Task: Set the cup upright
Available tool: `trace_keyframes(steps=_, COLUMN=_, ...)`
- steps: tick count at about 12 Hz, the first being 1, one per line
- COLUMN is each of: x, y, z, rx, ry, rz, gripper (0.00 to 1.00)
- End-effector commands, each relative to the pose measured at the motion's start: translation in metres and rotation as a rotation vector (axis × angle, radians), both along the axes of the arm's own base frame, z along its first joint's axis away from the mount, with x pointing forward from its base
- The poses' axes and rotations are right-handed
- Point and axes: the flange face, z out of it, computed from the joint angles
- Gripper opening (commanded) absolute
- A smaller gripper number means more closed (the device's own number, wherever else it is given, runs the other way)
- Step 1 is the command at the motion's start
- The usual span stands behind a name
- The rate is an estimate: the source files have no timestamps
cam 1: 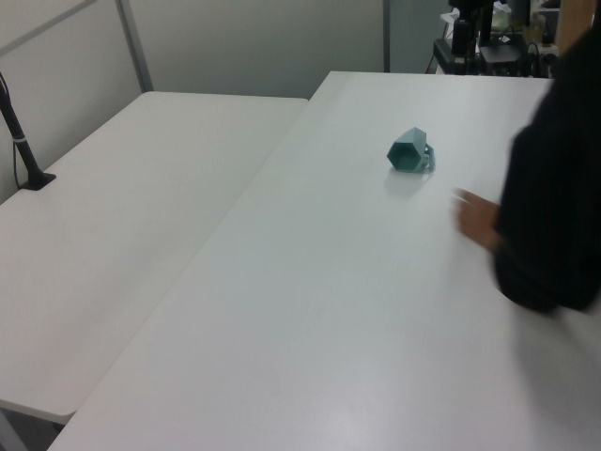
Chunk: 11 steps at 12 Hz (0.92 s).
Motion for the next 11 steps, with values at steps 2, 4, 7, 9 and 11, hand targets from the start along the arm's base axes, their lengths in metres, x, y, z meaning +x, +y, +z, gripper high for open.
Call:
trace_keyframes(steps=2, x=0.009, y=0.023, z=0.022, rx=-0.058, ry=0.024, rz=0.079, gripper=1.00)
trace_keyframes(steps=4, x=0.004, y=0.022, z=0.031, rx=-0.055, ry=0.008, rz=0.072, gripper=1.00)
trace_keyframes(steps=7, x=0.007, y=0.028, z=0.026, rx=-0.050, ry=0.009, rz=0.062, gripper=1.00)
trace_keyframes(steps=9, x=0.020, y=0.060, z=0.007, rx=-0.071, ry=-0.008, rz=-0.023, gripper=1.00)
trace_keyframes(steps=11, x=0.040, y=0.090, z=-0.019, rx=-0.150, ry=-0.105, rz=-0.116, gripper=1.00)
